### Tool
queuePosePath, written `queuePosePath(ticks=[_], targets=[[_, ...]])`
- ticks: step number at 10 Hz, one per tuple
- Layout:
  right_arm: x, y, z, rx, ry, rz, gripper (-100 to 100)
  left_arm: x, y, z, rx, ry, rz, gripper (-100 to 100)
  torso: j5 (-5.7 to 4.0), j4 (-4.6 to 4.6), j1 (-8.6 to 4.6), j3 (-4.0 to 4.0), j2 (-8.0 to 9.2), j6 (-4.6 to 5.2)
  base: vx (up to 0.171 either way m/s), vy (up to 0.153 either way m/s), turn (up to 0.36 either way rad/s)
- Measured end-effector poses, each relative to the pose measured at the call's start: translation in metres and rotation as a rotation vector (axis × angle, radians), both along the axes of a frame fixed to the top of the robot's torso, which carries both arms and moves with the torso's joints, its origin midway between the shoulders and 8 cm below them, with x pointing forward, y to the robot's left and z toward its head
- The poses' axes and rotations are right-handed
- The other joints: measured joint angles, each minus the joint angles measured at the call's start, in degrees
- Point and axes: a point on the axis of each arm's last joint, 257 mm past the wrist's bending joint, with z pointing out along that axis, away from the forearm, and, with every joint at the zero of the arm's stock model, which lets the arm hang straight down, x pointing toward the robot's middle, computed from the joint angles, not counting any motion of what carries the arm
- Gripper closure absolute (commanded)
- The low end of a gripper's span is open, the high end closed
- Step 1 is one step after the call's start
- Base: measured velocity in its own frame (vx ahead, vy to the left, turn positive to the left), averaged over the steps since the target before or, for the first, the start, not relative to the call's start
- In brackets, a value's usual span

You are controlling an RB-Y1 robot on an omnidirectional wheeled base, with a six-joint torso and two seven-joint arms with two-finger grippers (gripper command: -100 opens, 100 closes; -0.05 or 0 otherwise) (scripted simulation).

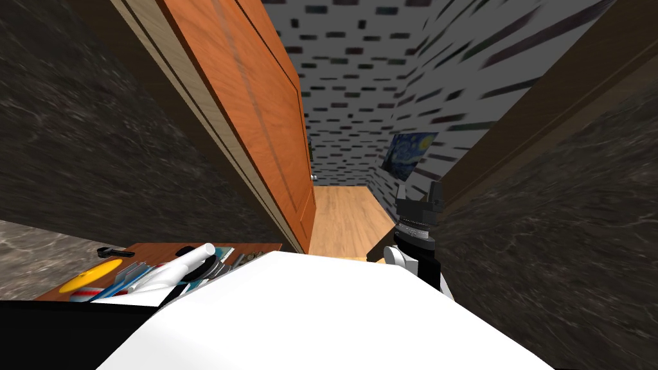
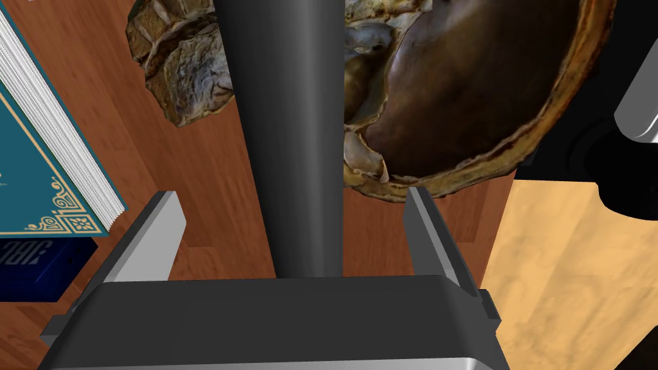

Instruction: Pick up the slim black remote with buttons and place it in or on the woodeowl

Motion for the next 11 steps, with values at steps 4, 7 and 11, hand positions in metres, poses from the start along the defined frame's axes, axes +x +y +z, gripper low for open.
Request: queuePosePath(ticks=[4, 7, 11], targets=[[0.0, 0.0, 0.0, 0.0, 0.0, 0.0, 0, 0.004, 0.014, 0.018, 0.004, -0.003, 0.01, -100, -0.04, 0.03, -0.16, 0.08, 0.13, 0.0, -0.025, -0.03, -0.019], [0.0, 0.0, 0.0, 0.0, 0.0, 0.0, 0, 0.008, 0.025, 0.038, 0.008, -0.004, 0.011, -100, -0.05, 0.03, -0.2, 0.07, 0.12, 0.0, -0.036, -0.053, -0.025], [0.0, 0.0, 0.0, 0.0, 0.0, 0.0, 0, 0.01, 0.031, 0.049, 0.007, -0.003, 0.018, 0, 0.0, 0.0, -0.01, 0.01, 0.02, 0.0, -0.007, -0.008, 0.0]])
